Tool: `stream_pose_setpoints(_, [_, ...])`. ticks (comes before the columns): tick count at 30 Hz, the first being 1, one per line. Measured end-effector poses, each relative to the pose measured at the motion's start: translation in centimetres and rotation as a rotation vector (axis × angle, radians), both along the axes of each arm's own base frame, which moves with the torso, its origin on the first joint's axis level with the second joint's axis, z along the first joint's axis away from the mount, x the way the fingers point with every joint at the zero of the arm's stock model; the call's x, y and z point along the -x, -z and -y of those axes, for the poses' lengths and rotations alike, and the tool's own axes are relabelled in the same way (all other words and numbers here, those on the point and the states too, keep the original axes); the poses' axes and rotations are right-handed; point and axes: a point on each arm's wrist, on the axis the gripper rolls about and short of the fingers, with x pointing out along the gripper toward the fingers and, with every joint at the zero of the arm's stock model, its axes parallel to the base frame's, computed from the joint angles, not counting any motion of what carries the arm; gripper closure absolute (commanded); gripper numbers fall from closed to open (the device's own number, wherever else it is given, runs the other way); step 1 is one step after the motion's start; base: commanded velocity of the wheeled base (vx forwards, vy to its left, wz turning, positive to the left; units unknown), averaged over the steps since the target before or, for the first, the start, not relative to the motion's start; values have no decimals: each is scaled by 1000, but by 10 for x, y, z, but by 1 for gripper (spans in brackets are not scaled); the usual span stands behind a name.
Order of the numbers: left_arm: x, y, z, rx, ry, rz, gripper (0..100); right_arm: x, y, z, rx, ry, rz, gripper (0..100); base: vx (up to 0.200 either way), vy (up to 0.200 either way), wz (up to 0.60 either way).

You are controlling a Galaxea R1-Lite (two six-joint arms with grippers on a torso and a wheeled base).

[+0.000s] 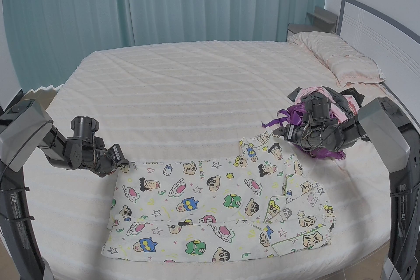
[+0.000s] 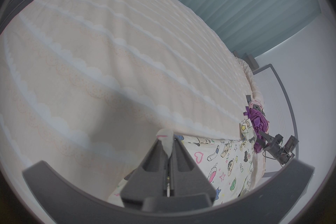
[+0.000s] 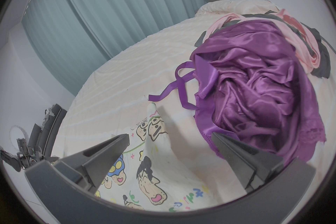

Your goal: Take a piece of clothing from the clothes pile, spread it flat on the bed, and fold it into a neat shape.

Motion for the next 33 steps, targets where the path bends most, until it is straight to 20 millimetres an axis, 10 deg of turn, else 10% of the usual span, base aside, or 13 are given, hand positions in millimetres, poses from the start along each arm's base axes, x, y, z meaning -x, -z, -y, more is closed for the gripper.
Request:
stream_pose_setpoints(21, [2,-2,1,1,3,1,100,-5,17,-28,45,-94,56,0,0,0,0])
stream_pose_setpoints(22, [2,-2,1,1,3,1,100,-5,18,-28,47,-95,51,100,0,0,0])
stream_pose_setpoints(33, [2,-4,1,1,3,6,100,-1,28,-25,78,-107,19,100,0,0,0])
